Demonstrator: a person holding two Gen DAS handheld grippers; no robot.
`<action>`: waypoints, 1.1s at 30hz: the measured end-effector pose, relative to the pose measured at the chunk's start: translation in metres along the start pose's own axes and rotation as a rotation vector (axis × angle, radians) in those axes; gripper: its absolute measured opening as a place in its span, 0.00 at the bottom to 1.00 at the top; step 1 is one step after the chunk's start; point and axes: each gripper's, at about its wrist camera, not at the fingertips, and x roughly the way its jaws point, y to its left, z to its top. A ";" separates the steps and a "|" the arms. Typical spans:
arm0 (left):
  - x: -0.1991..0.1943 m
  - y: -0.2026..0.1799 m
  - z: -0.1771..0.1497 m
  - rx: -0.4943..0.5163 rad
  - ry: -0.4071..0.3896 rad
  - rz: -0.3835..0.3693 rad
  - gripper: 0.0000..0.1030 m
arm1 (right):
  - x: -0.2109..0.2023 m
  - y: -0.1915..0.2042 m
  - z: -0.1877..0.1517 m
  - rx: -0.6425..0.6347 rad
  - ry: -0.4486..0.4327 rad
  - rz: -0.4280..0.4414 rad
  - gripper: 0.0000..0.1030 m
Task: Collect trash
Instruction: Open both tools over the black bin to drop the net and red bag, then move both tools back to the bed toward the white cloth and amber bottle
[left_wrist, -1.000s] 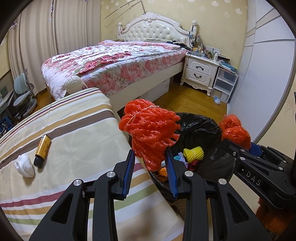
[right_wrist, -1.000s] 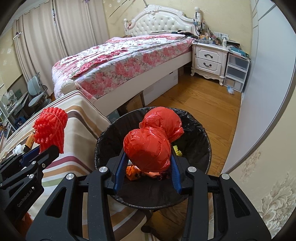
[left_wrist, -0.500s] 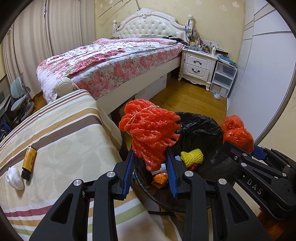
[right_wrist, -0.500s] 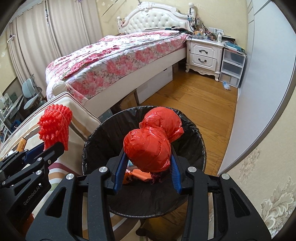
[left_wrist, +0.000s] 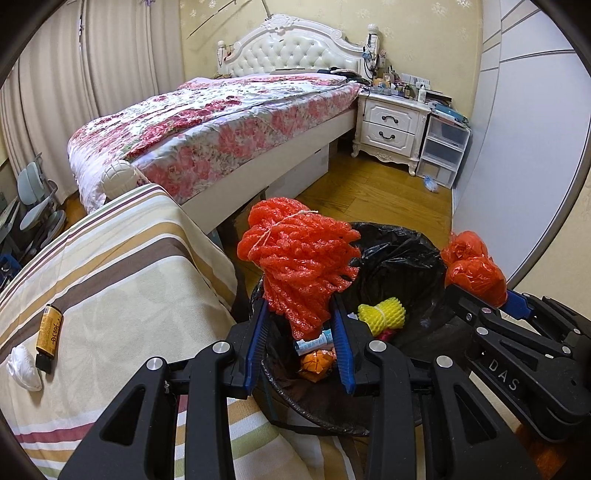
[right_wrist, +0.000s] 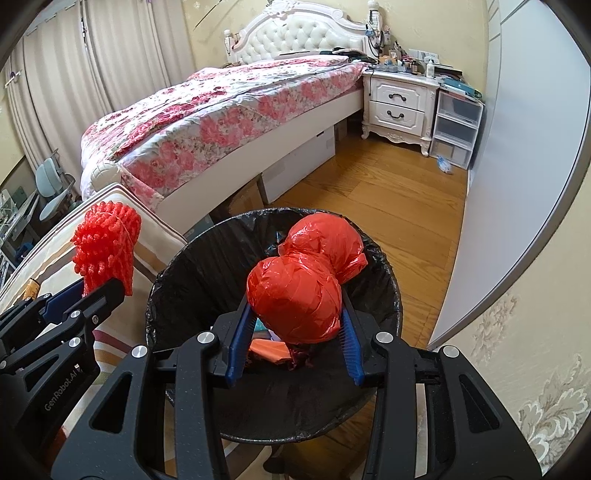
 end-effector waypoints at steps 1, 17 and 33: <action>0.000 0.000 0.000 0.000 0.002 0.000 0.36 | 0.000 0.000 0.000 0.002 0.001 -0.001 0.41; -0.012 0.003 0.001 -0.014 -0.038 0.006 0.68 | -0.011 -0.009 -0.001 0.032 -0.031 -0.036 0.65; -0.041 0.030 -0.009 -0.075 -0.060 0.052 0.74 | -0.025 0.005 -0.003 0.032 -0.053 -0.036 0.79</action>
